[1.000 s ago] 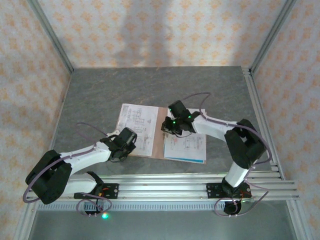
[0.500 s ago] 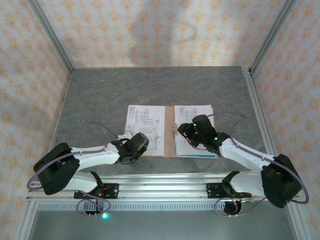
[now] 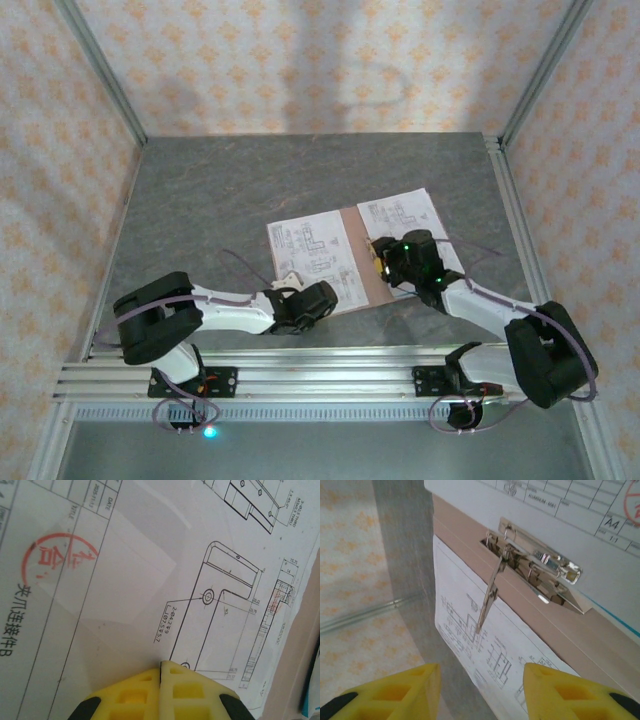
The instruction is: Put the files into the folder
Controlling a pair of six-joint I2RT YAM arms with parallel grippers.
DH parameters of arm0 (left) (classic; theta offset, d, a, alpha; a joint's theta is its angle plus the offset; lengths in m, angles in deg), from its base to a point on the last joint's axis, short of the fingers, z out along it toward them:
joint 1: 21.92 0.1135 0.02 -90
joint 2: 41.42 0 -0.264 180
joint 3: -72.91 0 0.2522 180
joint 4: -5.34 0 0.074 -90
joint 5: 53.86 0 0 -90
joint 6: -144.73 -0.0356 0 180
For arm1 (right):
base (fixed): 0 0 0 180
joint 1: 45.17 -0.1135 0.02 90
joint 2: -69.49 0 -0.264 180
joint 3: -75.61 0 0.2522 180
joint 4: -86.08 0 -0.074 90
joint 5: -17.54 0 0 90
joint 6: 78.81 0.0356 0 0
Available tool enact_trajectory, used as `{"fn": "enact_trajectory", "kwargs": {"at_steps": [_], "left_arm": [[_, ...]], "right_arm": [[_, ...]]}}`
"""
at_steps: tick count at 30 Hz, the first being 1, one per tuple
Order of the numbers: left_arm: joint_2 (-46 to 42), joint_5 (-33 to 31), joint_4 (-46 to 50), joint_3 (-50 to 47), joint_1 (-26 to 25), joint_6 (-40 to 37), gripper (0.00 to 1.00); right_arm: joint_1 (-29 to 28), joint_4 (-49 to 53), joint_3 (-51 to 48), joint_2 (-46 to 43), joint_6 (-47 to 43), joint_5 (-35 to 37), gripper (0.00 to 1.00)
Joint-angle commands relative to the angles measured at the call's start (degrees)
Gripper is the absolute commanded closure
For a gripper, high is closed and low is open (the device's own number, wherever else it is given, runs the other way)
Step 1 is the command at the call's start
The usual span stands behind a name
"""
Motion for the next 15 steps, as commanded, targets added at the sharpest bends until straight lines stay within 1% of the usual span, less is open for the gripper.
{"fn": "enact_trajectory", "kwargs": {"at_steps": [1,3,5,9,15], "left_arm": [[3.14,1.01,5.57,-1.25,-0.75,1.94,1.00],[3.10,1.02,5.67,-1.02,-0.80,1.82,1.00],[3.16,1.07,5.83,-0.89,-0.83,1.73,1.00],[3.58,1.10,5.34,-1.02,-0.80,1.77,1.00],[3.85,1.08,5.05,-1.06,-0.83,1.68,1.00]], "right_arm": [[2.07,-1.07,0.47,-0.04,0.53,0.37,0.55],[3.41,-1.78,0.69,1.65,-0.06,-0.98,0.56],[4.36,-4.32,0.61,3.64,0.31,-2.71,0.60],[4.48,-5.72,2.15,6.07,0.72,-4.07,0.67],[4.48,-6.65,2.62,7.05,0.98,-3.79,0.69]]}}
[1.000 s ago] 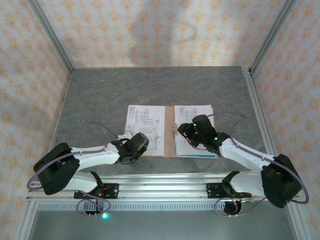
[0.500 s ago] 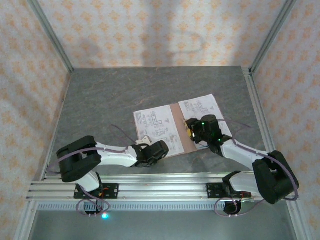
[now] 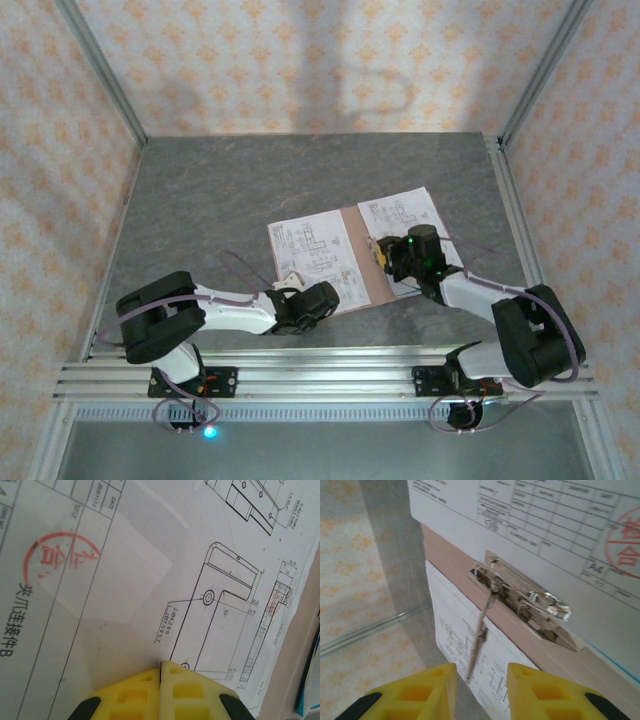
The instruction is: Put the files into the folder
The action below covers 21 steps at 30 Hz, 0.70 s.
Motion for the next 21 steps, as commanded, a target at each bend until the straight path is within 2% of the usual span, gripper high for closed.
{"fn": "enact_trajectory", "kwargs": {"at_steps": [1,8,16,21], "left_arm": [[3.24,1.32,5.68,-1.48,-0.67,0.59,1.00],[2.91,1.11,5.79,-1.78,-0.71,0.51,1.00],[2.63,0.83,6.21,-1.80,-0.73,0.61,1.00],[2.59,0.74,6.43,-1.78,-0.69,0.68,1.00]], "right_arm": [[0.19,-2.56,1.56,0.85,0.34,-0.31,0.69],[0.21,-3.23,2.21,2.07,0.62,-0.23,0.69],[0.20,-5.14,2.79,4.66,1.48,-0.91,0.83],[0.27,-4.64,2.92,4.85,1.38,-0.42,0.87]]}}
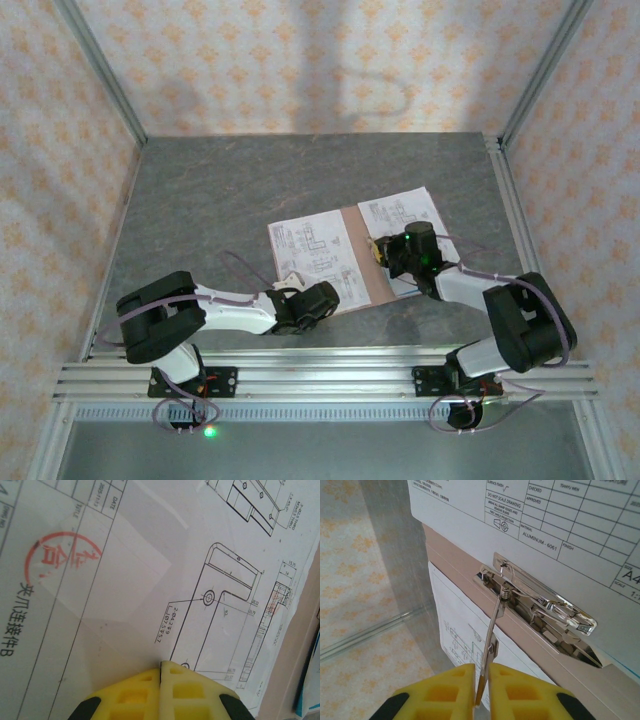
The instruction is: Put the files into the folder
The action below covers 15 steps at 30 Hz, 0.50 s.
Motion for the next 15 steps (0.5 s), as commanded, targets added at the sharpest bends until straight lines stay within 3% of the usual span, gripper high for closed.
{"fn": "enact_trajectory", "kwargs": {"at_steps": [1,15], "left_arm": [[2.55,0.82,6.73,-1.79,-0.64,0.24,1.00],[1.63,-0.02,7.42,-2.43,-0.72,1.09,1.00]], "right_arm": [[0.20,-1.36,1.31,0.36,0.07,0.42,0.88],[0.25,0.30,-0.55,0.05,-1.21,1.29,0.98]]}}
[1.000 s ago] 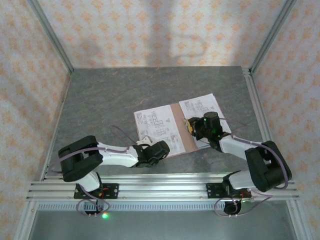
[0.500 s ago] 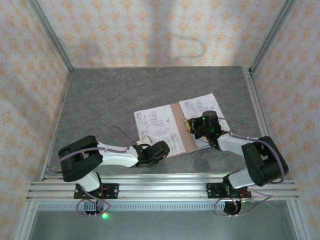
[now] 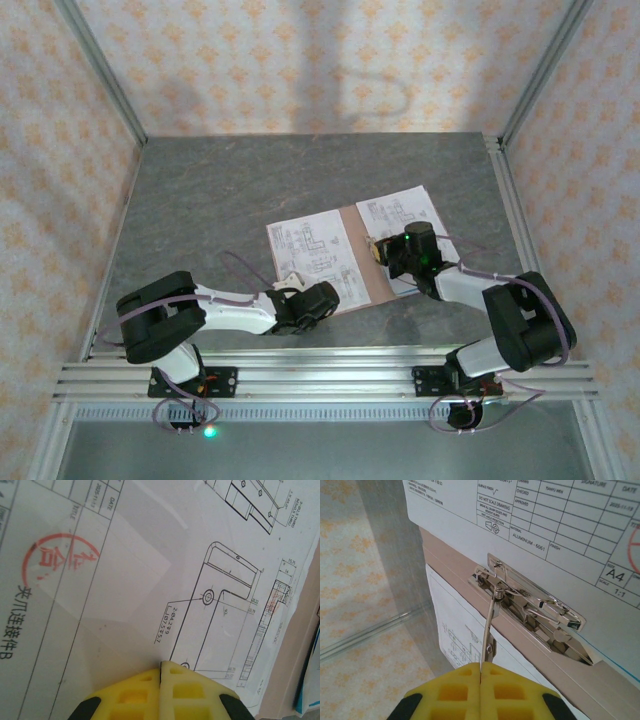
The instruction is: Put the files into the folder
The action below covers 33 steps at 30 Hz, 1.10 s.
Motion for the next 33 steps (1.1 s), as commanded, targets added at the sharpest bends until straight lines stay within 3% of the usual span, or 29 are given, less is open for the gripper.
{"fn": "enact_trajectory", "kwargs": {"at_steps": [1,10,33], "left_arm": [[1.27,-0.03,7.44,-2.62,-0.69,1.16,1.00],[0.26,-0.51,6.70,-4.24,-0.67,2.84,1.00],[-1.13,-1.44,7.07,-5.30,-0.67,4.29,1.00]], "right_arm": [[0.29,1.10,-0.88,-0.43,-1.77,1.45,1.00],[1.02,7.98,-5.03,-0.38,-10.03,2.86,1.00],[1.86,15.54,-6.38,4.68,-16.21,9.36,1.00]]}}
